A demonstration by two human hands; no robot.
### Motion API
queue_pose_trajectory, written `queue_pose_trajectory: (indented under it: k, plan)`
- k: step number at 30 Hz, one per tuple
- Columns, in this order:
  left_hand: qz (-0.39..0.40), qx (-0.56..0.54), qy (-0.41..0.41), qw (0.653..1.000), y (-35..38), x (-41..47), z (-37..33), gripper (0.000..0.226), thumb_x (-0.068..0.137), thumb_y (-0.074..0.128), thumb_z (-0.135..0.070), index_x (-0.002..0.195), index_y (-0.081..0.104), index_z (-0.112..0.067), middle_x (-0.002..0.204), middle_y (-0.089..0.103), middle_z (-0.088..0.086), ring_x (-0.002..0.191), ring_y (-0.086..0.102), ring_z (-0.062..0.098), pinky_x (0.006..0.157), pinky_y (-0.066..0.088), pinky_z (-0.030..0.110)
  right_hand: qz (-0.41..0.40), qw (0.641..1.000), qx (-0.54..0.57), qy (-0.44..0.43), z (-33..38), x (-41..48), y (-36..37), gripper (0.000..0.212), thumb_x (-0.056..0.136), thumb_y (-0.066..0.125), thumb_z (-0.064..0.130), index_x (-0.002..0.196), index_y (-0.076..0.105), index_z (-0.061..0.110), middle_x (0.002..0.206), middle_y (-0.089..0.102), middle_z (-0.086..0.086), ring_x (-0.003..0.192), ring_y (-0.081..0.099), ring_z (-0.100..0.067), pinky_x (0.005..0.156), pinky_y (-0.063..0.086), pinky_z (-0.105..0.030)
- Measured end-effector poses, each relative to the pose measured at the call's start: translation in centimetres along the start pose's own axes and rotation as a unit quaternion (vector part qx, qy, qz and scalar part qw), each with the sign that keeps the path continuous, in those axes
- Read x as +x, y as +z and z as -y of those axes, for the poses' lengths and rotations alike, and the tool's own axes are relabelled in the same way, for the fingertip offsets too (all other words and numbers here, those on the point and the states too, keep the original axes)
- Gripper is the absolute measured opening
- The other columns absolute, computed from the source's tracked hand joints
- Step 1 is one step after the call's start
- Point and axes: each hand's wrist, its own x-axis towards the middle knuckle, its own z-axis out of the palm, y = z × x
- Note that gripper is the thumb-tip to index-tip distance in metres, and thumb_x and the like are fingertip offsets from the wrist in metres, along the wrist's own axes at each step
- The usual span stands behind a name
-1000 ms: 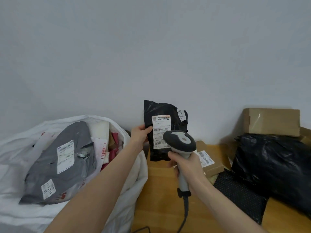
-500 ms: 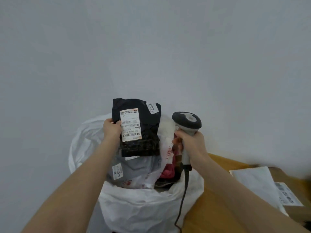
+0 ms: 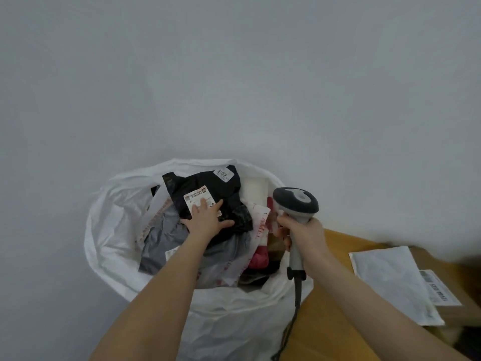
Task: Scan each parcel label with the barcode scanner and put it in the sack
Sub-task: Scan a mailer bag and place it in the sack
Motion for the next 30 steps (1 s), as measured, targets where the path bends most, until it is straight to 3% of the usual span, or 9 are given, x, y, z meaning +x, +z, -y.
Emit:
queue_pose_trajectory:
  k: [9,13,16,19,21,24,28,30]
  plan:
    - [-0.038,0.021,-0.013,0.999,-0.8,0.0,-2.4,0.084,0.078,0.057,-0.070,0.149,0.021,-0.043,0.161,0.007,0.006,0.146,0.003,0.035,0.105,0.009,0.073,-0.020,0.999,0.040,0.022,-0.5,-0.3,-3.8,0.006,0.086,0.067,0.008,0.087,0.063,0.005,0.064,0.069,-0.011,0.045,0.048,-0.017,0.049,0.041,-0.029]
    - [-0.084,0.091,-0.025,0.992,-2.6,-2.0,-5.3,0.077,0.084,0.056,-0.058,0.148,0.028,-0.025,0.159,0.011,0.012,0.147,-0.002,0.036,0.105,0.009,0.073,-0.024,0.996,0.074,0.049,-1.1,-0.7,-5.5,0.011,0.087,0.067,0.009,0.094,0.063,0.003,0.065,0.069,-0.011,0.046,0.049,-0.015,0.050,0.043,-0.028]
    - [-0.163,0.063,0.042,0.984,-3.6,-3.5,-8.8,0.059,0.089,0.055,-0.038,0.142,0.038,-0.018,0.152,0.026,0.013,0.144,0.015,0.032,0.110,0.020,0.061,-0.039,0.994,0.091,0.057,-1.5,-1.1,-7.8,0.011,0.086,0.067,0.008,0.094,0.063,0.001,0.060,0.067,-0.007,0.044,0.049,-0.015,0.047,0.043,-0.026]
    - [-0.200,-0.026,0.186,0.961,-2.4,-5.0,-14.7,0.046,0.089,0.053,-0.022,0.134,0.049,-0.016,0.142,0.040,0.009,0.130,0.038,0.026,0.099,0.040,0.041,-0.075,0.987,0.118,0.072,-2.7,-1.7,-11.5,0.007,0.087,0.066,0.008,0.082,0.062,0.005,0.056,0.063,-0.006,0.046,0.047,-0.017,0.047,0.041,-0.026]
    - [-0.171,-0.074,0.267,0.946,-0.1,-6.4,-19.9,0.043,0.089,0.054,-0.017,0.131,0.052,-0.015,0.138,0.044,0.007,0.125,0.043,0.025,0.095,0.043,0.036,-0.107,0.981,0.134,0.086,-3.7,-1.8,-14.9,0.008,0.088,0.065,0.008,0.080,0.062,0.006,0.062,0.061,-0.009,0.046,0.046,-0.017,0.047,0.040,-0.027]
    - [-0.057,-0.070,0.338,0.937,5.6,-8.3,-27.2,0.047,0.090,0.059,-0.021,0.135,0.048,-0.015,0.138,0.044,0.008,0.125,0.046,0.024,0.098,0.042,0.034,-0.161,0.970,0.146,0.105,-5.3,-1.9,-20.4,0.008,0.088,0.065,0.008,0.081,0.061,0.006,0.063,0.063,-0.010,0.046,0.046,-0.017,0.050,0.041,-0.028]
    - [0.158,-0.077,0.291,0.941,16.0,-10.0,-33.7,0.086,0.084,0.066,-0.050,0.150,0.024,-0.014,0.150,0.034,0.010,0.136,0.037,0.028,0.107,0.039,0.040,-0.244,0.951,0.148,0.116,-7.3,-1.6,-28.1,0.007,0.089,0.064,0.006,0.083,0.060,0.005,0.061,0.063,-0.012,0.045,0.047,-0.017,0.050,0.041,-0.029]
    - [0.203,-0.087,0.237,0.946,20.7,-11.0,-36.2,0.105,0.079,0.064,-0.062,0.154,0.007,-0.015,0.157,0.020,0.012,0.141,0.028,0.033,0.109,0.035,0.045,-0.264,0.947,0.139,0.122,-8.3,-1.4,-31.2,0.010,0.087,0.065,0.006,0.079,0.061,0.001,0.060,0.061,-0.012,0.044,0.046,-0.016,0.049,0.040,-0.029]
